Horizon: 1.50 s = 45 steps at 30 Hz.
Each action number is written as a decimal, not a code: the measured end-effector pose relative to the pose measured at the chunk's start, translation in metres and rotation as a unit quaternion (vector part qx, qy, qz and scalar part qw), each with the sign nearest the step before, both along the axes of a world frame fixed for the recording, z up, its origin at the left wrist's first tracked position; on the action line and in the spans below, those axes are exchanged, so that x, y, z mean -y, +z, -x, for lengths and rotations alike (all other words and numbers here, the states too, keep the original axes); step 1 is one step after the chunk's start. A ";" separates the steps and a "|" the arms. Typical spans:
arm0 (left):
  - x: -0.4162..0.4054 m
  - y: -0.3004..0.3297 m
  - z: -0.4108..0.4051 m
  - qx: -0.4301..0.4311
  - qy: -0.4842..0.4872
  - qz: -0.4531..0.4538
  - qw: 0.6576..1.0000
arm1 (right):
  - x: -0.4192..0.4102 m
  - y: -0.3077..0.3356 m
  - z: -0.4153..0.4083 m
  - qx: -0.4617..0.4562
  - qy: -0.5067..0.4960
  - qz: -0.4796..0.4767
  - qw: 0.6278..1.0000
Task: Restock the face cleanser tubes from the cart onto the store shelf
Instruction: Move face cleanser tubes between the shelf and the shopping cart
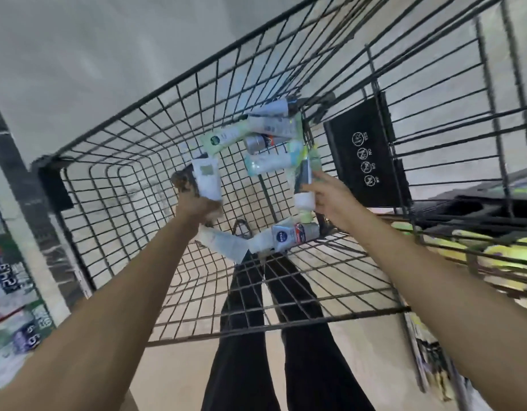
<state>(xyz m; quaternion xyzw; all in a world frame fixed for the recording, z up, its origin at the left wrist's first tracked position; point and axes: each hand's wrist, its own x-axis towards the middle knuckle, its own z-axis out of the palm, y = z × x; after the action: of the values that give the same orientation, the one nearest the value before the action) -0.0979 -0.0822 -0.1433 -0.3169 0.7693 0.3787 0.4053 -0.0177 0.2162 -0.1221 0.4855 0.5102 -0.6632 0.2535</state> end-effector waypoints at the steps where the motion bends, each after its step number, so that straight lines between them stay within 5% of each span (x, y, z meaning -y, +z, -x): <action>1: 0.000 0.014 -0.006 0.013 0.000 -0.025 1.000 | 0.000 0.016 -0.004 -0.017 -0.039 0.046 0.998; 7: -0.016 0.130 -0.021 0.025 -0.012 -0.183 0.983 | 0.014 0.139 -0.014 -0.166 -0.192 0.183 0.950; 14: -0.061 0.283 -0.030 -0.102 -0.104 -0.278 0.949 | 0.019 0.273 -0.052 -0.290 -0.195 0.051 0.935; 20: -0.111 0.378 -0.063 -0.192 -0.214 -0.359 0.888 | 0.002 0.357 -0.128 -0.348 -0.256 0.006 0.902; 33: -0.223 0.478 -0.259 -0.136 -0.331 -0.510 0.782 | -0.019 0.459 -0.381 -0.378 -0.464 -0.175 0.781; 45: -0.269 0.520 -0.440 -0.081 -0.442 -0.549 0.705 | 0.009 0.499 -0.573 -0.355 -0.522 -0.300 0.716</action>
<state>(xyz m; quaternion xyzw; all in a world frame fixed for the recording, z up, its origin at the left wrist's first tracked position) 0.3424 0.1865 0.3766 0.3699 0.5068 0.5358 0.5651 0.5553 0.2072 0.3773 0.4544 0.4008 -0.6259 -0.4910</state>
